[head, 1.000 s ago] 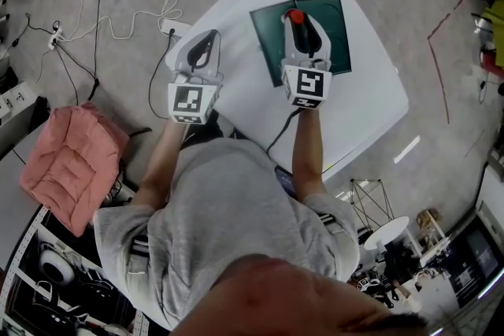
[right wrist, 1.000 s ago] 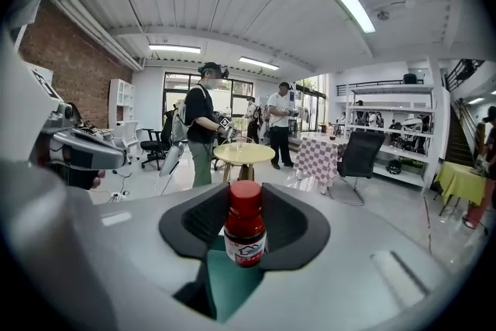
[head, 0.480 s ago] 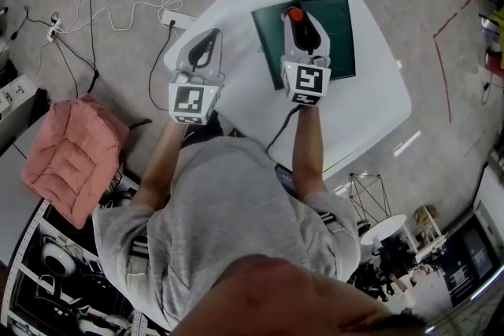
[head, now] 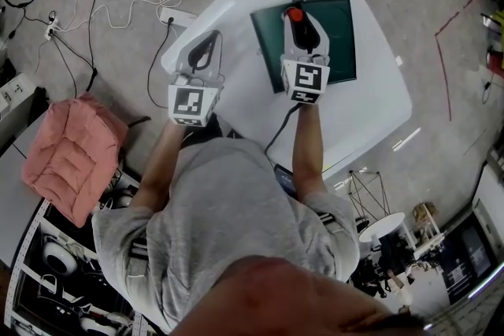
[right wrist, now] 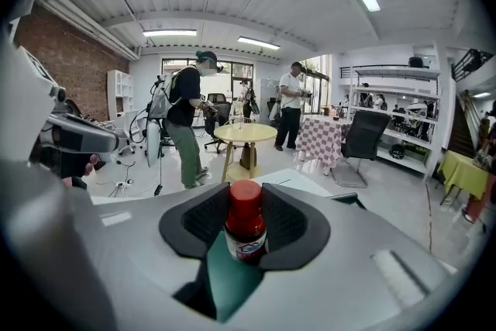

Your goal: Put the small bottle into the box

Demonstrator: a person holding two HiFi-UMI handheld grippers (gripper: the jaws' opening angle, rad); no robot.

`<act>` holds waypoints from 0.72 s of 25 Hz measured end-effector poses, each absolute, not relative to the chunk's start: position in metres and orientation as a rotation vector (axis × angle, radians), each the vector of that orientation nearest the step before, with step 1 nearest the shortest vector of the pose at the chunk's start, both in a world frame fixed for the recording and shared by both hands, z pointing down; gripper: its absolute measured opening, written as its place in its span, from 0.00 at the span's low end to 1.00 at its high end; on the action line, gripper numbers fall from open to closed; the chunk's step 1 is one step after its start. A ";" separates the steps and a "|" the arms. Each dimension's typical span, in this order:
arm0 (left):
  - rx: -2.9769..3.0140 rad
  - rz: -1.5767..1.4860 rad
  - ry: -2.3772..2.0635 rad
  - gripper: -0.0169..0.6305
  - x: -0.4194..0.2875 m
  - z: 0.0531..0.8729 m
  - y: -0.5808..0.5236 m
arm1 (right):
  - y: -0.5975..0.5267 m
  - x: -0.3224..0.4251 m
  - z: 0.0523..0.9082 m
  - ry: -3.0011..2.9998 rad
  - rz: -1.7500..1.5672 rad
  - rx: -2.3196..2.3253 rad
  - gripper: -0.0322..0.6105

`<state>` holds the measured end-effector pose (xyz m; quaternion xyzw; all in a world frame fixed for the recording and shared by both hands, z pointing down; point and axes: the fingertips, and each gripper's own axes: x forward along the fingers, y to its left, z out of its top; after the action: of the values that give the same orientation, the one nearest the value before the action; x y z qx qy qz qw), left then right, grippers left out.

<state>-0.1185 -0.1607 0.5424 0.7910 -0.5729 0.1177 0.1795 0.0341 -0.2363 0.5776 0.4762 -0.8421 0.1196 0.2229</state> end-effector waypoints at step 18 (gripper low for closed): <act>2.231 0.340 -1.623 0.04 -0.122 0.546 -0.163 | -0.235 0.031 0.595 -2.276 0.362 1.299 0.26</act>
<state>-0.1220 -0.1634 0.5458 0.7895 -0.5743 0.1203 0.1799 0.0306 -0.2346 0.5950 0.4760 -0.8340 0.1327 0.2456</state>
